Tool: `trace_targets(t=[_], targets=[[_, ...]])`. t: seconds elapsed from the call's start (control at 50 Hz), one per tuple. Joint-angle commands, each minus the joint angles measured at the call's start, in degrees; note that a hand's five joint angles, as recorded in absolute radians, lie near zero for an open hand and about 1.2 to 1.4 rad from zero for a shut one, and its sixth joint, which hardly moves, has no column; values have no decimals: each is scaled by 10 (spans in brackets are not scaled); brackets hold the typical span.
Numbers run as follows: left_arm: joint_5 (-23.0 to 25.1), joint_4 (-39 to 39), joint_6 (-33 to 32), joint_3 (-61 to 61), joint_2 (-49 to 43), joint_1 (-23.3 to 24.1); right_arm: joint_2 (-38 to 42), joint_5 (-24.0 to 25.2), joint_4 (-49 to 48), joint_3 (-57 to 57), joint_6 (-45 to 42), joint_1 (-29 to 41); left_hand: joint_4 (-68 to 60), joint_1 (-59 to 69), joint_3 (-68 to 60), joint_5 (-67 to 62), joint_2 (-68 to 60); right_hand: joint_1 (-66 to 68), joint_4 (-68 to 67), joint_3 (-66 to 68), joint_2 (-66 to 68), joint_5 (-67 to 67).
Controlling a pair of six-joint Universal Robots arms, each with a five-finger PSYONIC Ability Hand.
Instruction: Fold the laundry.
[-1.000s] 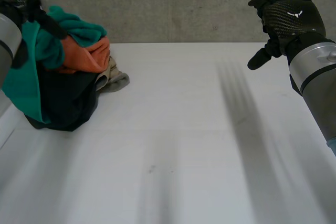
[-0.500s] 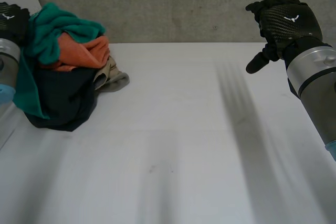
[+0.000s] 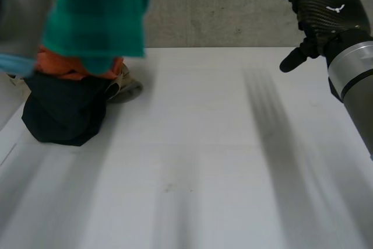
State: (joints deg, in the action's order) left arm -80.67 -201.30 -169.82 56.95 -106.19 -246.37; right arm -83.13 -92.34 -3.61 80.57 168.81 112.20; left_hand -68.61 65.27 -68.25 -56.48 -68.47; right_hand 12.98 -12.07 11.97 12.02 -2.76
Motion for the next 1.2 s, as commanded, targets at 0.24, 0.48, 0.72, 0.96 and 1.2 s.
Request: trace_targets(t=[0.24,0.48,0.72,0.96,1.2], targets=[[9,139,-17,40,-228,139,-9,44,2,0,-2,-70,579,-546,575,558,578,-30,21,-20,-20,28],[0,144,-148,103,-127,70,52,105,93,-6,-95,-60,567,-534,564,546,566,-30,21,-20,-20,28],[7,145,-347,227,-136,-11,132,112,134,19,-162,49,508,-475,505,487,507,-30,21,-20,-20,28],[5,138,-372,274,-177,-12,272,112,-22,24,-161,72,497,-463,493,475,495,-30,21,-20,-20,28],[0,135,-370,248,-199,-8,296,101,-103,14,-160,67,-114,147,-117,-135,-115,670,-679,680,680,-672]])
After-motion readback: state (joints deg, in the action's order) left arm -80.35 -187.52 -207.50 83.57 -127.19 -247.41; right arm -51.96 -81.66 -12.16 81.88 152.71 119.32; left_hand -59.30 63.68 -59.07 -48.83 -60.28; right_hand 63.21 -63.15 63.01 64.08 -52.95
